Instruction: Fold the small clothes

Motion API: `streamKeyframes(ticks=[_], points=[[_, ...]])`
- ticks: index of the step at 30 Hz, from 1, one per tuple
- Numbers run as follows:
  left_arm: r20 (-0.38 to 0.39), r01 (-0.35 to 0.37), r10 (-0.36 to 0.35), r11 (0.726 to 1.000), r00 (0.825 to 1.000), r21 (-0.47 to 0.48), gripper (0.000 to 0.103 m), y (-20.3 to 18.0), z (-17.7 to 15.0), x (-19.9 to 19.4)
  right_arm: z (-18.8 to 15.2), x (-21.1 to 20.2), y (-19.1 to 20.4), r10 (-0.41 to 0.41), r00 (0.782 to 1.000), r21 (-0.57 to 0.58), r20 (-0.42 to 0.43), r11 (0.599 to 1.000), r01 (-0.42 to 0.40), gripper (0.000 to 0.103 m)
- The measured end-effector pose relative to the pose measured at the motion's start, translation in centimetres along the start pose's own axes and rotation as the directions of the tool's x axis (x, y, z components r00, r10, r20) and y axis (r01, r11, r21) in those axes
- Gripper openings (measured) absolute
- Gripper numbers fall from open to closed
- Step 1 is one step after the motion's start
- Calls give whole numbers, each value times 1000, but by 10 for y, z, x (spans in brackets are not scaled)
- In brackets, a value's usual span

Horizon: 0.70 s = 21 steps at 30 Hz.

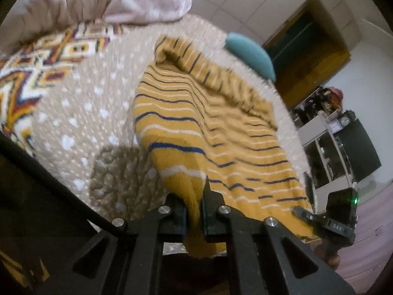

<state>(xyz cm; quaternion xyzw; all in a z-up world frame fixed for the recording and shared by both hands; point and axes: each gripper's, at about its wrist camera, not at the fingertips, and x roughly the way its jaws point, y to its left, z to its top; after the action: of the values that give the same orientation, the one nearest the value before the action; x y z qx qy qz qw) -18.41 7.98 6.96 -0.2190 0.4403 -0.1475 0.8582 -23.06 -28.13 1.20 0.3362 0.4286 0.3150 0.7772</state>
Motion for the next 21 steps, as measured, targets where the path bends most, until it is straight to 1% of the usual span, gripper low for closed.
streamKeyframes(ticks=[1,3,4,7,8,10,13,15,17,19,20,21], points=[[9,10,-10,1000,1000,3,8,-2,-2,-8,-5,-8,9,1,1000,-33,-3,999,-1,9],[5,23,-23,1000,1000,9,8,-4,-9,-12,-13,-13,14,11,1000,-52,-14,999,-11,9],[1,18,-18,1000,1000,15,8,-4,-11,-12,-17,-13,15,4,1000,-58,-23,998,-5,9],[-37,-64,66,997,997,39,8,3,-21,5,-19,-3,11,-8,999,-52,-49,999,6,9],[-50,-80,82,996,995,36,8,6,-23,8,-16,0,11,-12,999,-49,-52,999,10,9],[-45,-85,86,996,995,28,8,12,-19,11,-4,5,14,-37,998,-78,-57,996,32,9],[22,-112,111,992,994,58,8,4,4,11,23,10,22,-43,998,-121,-41,992,38,9],[69,-123,118,990,991,69,8,-4,30,16,48,14,34,-43,999,-150,-13,988,41,9],[106,-120,113,991,988,64,8,-11,62,27,78,19,47,-64,997,-196,32,978,69,9],[122,-124,117,991,986,49,8,-14,91,39,109,25,59,-90,993,-228,79,968,106,9],[121,-119,115,993,986,25,8,-14,114,52,126,29,63,-101,990,-237,96,964,121,9],[119,-113,111,994,987,12,8,-14,126,59,145,35,66,-123,985,-249,117,957,149,9]])
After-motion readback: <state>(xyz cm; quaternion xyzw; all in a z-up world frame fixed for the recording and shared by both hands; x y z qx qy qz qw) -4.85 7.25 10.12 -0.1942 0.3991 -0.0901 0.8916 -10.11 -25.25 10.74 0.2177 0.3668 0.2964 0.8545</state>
